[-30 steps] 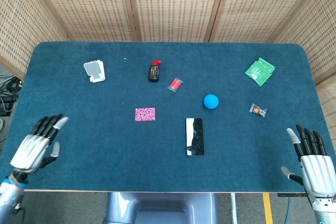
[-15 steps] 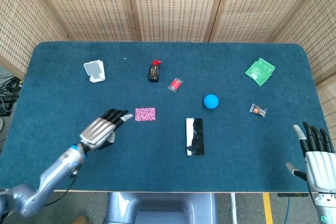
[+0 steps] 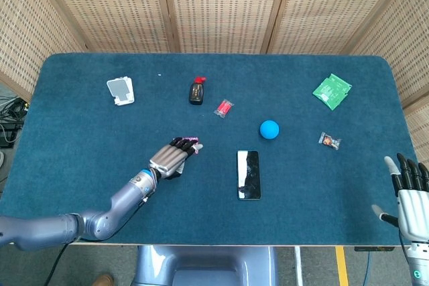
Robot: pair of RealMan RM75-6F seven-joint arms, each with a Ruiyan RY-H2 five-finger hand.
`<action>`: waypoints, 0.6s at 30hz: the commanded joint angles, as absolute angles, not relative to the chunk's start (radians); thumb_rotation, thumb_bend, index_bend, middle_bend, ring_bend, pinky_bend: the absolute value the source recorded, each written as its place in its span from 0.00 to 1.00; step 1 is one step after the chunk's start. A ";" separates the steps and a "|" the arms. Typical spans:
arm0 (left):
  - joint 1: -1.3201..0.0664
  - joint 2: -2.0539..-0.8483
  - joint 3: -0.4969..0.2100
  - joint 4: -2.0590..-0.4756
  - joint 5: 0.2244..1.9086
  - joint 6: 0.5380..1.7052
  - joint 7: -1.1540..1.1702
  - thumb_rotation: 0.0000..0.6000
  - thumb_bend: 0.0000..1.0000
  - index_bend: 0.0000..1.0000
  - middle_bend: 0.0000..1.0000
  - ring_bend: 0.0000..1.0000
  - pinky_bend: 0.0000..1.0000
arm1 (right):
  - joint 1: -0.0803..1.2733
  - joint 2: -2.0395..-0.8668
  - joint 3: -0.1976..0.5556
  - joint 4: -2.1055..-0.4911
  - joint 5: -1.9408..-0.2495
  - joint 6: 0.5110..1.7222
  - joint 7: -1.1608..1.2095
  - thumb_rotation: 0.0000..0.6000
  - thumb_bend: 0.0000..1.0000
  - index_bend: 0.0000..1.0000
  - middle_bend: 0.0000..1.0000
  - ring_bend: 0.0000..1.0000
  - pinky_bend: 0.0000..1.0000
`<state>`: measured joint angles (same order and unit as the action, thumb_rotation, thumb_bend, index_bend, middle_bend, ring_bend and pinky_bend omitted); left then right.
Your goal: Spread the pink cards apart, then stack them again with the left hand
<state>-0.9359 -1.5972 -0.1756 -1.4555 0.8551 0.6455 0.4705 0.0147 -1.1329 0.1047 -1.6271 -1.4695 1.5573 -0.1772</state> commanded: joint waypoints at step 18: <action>-0.998 -1.637 -0.095 -1.321 0.691 0.629 0.429 1.00 1.00 0.00 0.00 0.00 0.00 | 0.029 -1.140 0.103 -1.612 -1.456 1.534 -0.173 1.00 0.00 0.00 0.00 0.00 0.00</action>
